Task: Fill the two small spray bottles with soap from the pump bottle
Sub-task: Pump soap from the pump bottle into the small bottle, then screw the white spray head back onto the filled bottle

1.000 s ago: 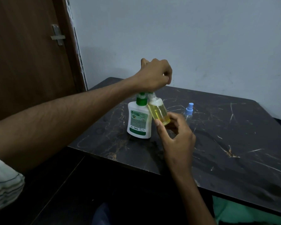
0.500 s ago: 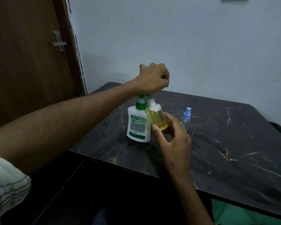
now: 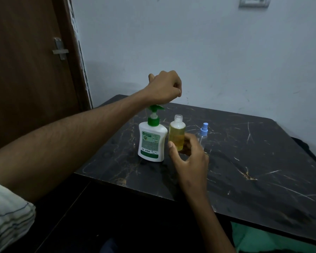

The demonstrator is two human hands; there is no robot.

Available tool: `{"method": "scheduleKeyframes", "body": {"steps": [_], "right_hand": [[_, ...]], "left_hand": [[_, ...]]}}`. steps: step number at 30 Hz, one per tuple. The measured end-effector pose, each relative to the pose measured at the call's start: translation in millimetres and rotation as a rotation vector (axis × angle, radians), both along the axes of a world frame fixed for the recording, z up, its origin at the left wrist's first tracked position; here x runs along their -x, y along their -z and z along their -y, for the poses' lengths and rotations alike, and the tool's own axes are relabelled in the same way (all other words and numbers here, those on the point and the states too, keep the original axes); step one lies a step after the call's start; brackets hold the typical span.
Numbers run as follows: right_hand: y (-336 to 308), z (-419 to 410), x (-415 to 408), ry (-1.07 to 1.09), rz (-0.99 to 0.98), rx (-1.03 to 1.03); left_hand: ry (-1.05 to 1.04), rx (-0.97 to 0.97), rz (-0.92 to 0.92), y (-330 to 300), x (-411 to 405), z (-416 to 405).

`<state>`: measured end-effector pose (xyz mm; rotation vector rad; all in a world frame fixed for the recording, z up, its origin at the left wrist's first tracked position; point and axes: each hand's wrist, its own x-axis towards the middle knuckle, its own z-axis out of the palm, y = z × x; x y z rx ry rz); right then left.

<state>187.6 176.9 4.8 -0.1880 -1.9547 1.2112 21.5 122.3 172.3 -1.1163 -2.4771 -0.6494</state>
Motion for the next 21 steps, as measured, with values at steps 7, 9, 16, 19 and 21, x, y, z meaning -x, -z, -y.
{"method": "scheduleKeyframes", "body": {"steps": [7,9,16,19,21], "right_hand": [[-5.7,2.6,-3.5,0.009,0.048,0.016],[-6.6,3.0,-4.4,0.004,0.086,0.014],[-7.8,-7.2,-13.1,0.009,0.268,-0.034],[-1.5,-9.2,-23.3,0.032,0.323,-0.122],[4.1,-9.8,-30.3,0.032,0.362,-0.179]], "left_hand": [[-0.029,-0.066,0.020,-13.5,-10.9,9.2],[-0.033,-0.146,-0.009,-18.7,-19.9,16.4],[0.013,-0.496,-0.305,7.2,-70.1,63.3],[0.016,-0.602,-0.378,41.7,-105.0,80.8],[0.023,-0.640,-0.393,73.0,-132.0,87.6]]}}
